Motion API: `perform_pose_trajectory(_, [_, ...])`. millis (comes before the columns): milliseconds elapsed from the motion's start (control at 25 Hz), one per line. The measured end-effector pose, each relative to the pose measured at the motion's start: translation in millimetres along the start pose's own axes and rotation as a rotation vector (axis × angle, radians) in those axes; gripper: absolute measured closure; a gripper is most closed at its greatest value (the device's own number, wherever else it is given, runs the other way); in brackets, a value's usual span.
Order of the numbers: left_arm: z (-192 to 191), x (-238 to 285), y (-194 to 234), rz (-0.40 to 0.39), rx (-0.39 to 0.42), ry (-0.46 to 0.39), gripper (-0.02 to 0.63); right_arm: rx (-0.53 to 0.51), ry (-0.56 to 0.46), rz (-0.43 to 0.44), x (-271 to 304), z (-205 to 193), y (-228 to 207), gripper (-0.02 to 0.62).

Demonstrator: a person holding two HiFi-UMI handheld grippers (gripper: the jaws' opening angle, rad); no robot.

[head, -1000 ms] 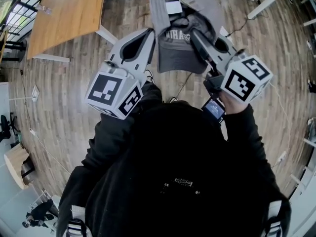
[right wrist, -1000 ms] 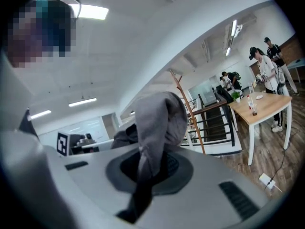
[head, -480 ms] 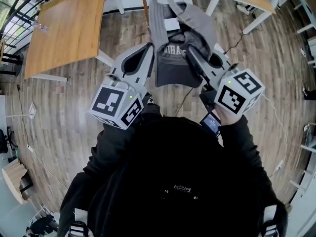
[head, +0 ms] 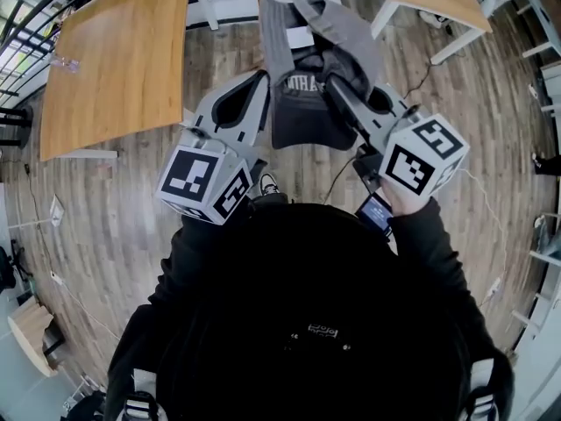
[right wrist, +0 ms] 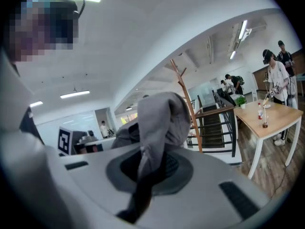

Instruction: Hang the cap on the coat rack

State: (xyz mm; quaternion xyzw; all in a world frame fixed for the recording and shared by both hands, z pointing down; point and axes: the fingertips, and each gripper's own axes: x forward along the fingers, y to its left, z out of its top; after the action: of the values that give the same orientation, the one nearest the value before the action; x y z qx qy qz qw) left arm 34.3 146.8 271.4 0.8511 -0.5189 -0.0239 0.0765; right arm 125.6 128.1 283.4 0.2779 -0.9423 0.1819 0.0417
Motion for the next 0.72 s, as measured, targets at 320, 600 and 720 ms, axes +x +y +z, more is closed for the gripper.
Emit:
perform_pose_trajectory(320, [13.9, 1.6, 110.9, 0.024, -0.023, 0.01, 0.601, -0.039, 0.036, -0.033, 114.0, 11.8, 11.1, 0.584])
perform_pose_trajectory(600, [28.7, -1.1, 174.3, 0.029, -0.046, 0.003, 0.601, -0.112, 0.039, -0.084, 174.7, 27.0, 27.6, 0.584])
perform_pose_trajectory(720, [32.1, -3.1, 176.9, 0.034, -0.058, -0.013, 0.601, -0.133, 0.026, -0.097, 176.8, 29.6, 30.0, 0.584])
